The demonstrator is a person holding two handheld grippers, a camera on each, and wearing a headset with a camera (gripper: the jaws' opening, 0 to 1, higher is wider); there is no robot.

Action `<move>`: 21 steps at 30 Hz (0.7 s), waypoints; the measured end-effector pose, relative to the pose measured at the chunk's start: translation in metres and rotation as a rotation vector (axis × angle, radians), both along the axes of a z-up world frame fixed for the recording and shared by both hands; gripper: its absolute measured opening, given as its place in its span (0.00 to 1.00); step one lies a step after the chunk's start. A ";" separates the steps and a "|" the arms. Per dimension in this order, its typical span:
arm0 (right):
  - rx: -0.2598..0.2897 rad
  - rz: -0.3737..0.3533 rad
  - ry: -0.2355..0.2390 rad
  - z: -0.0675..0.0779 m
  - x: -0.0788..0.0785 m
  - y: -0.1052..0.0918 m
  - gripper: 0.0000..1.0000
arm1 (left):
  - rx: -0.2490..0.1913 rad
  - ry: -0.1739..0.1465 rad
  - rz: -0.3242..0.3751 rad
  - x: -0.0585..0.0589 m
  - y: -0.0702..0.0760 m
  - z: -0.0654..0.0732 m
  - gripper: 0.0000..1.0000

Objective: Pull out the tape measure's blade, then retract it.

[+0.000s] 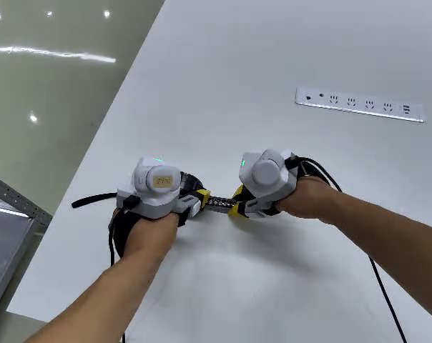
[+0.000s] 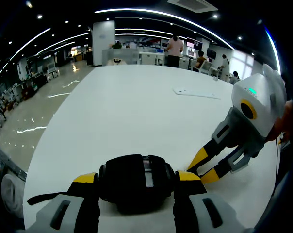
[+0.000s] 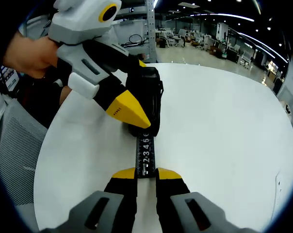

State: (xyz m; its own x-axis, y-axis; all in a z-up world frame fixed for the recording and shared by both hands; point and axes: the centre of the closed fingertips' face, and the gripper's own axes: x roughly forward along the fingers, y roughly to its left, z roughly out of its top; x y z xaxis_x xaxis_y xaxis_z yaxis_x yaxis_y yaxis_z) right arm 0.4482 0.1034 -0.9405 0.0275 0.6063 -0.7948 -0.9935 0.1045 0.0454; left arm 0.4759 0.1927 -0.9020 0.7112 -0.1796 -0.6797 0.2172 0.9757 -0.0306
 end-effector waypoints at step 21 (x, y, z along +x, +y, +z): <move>0.011 0.010 -0.007 0.000 0.000 0.017 0.13 | 0.001 -0.004 -0.005 -0.002 -0.001 0.000 0.58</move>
